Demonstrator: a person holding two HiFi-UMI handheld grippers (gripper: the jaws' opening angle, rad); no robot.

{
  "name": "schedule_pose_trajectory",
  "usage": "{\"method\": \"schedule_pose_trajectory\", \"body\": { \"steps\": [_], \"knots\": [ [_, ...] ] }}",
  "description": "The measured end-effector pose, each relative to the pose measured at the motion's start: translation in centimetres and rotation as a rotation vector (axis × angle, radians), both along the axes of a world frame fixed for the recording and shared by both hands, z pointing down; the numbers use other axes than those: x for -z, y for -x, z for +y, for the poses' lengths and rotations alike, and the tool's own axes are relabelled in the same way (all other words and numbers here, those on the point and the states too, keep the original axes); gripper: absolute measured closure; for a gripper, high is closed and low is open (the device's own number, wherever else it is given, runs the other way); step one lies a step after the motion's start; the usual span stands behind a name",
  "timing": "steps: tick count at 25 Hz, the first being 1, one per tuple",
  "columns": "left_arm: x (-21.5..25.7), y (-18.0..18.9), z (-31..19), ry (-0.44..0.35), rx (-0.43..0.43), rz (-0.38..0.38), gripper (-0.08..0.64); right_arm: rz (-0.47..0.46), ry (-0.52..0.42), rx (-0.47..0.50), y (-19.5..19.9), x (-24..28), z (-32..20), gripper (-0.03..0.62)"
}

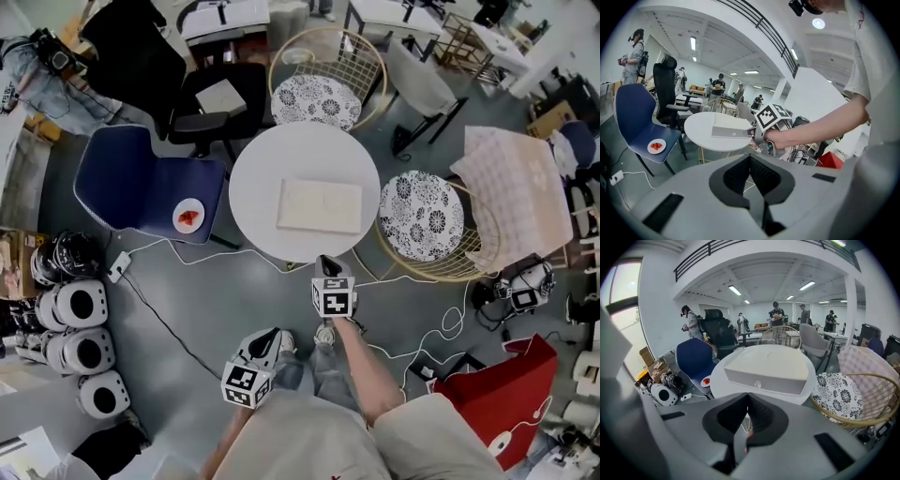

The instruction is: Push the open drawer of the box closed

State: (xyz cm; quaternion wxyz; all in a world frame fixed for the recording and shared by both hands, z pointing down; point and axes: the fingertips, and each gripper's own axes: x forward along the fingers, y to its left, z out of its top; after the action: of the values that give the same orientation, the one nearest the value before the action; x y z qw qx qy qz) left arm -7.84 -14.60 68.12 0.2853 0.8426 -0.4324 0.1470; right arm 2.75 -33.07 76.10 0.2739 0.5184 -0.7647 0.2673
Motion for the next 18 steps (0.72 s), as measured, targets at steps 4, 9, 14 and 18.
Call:
{"method": "schedule_pose_trajectory", "body": {
  "steps": [4,9,14,18],
  "knots": [
    [1.8,-0.9,-0.2,-0.042,-0.006,0.008,0.548,-0.012,-0.059,0.008,-0.5,3.8,0.3,0.575],
    [4.9,-1.4,-1.6,-0.114,-0.023,0.010,0.548,-0.033,-0.125,0.013,-1.0,8.9,1.3,0.575],
    [7.8,-2.1,-3.4,-0.201,-0.038,0.005,0.548,-0.065,-0.239,0.030,-1.7,14.3,3.1,0.575],
    [10.2,-3.4,-4.8,-0.273,-0.063,0.006,0.548,-0.090,-0.322,0.030,-2.5,17.9,3.8,0.575]
  ]
}}
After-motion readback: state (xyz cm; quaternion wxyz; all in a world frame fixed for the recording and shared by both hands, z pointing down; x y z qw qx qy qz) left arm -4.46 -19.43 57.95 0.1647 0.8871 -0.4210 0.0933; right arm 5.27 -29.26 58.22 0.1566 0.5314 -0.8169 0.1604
